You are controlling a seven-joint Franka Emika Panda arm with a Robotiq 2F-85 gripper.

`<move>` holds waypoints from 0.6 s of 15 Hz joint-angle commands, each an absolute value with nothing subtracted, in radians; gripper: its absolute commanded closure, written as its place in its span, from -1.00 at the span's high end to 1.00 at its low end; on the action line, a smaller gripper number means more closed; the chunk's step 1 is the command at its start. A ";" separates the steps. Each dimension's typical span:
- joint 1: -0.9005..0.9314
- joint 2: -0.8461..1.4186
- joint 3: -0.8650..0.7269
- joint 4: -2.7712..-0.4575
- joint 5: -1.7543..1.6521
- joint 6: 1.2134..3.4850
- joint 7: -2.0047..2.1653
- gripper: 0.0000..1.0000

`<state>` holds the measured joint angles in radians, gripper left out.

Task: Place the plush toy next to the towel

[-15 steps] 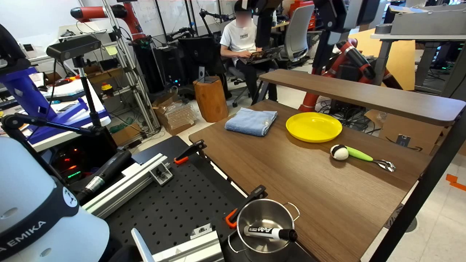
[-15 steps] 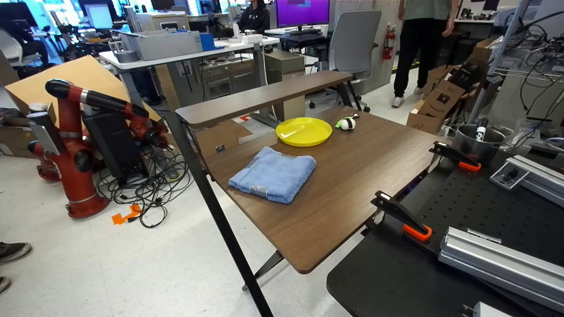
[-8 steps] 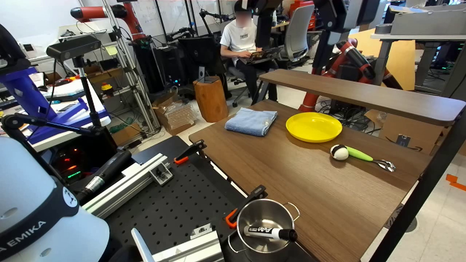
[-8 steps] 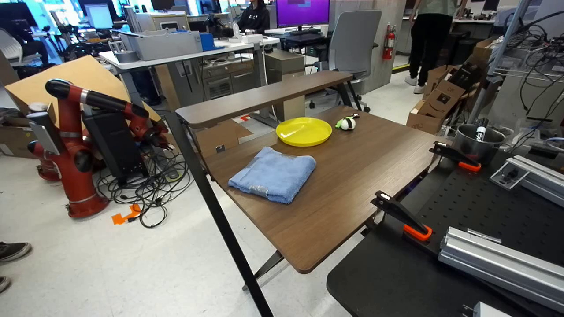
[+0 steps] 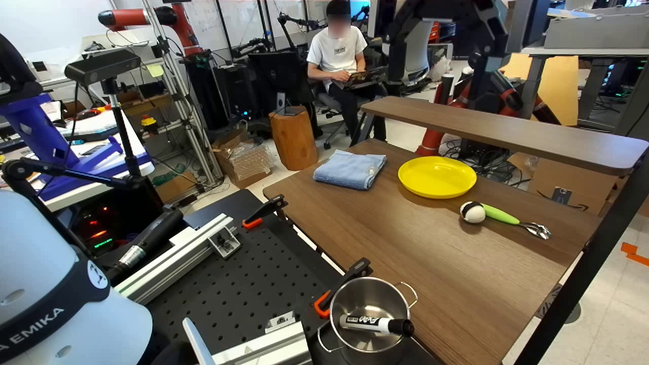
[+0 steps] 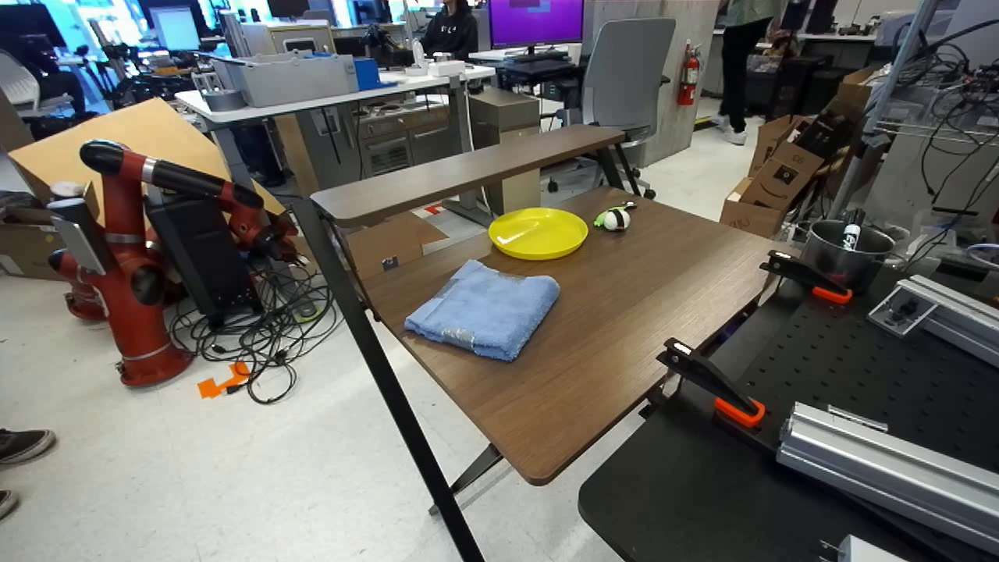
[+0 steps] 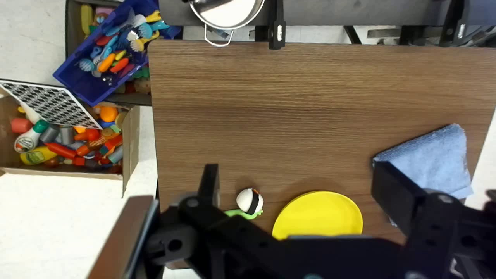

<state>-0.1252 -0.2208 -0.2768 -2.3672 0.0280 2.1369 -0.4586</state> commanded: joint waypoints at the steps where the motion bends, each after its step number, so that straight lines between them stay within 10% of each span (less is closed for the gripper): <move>1: -0.123 -0.106 -0.251 -2.328 0.051 2.242 -0.445 1.00; 9: -0.159 0.221 -0.177 -2.124 0.148 2.353 -0.409 1.00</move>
<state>-0.1255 0.1236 -0.2131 -2.2151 0.0838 2.3396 -0.4122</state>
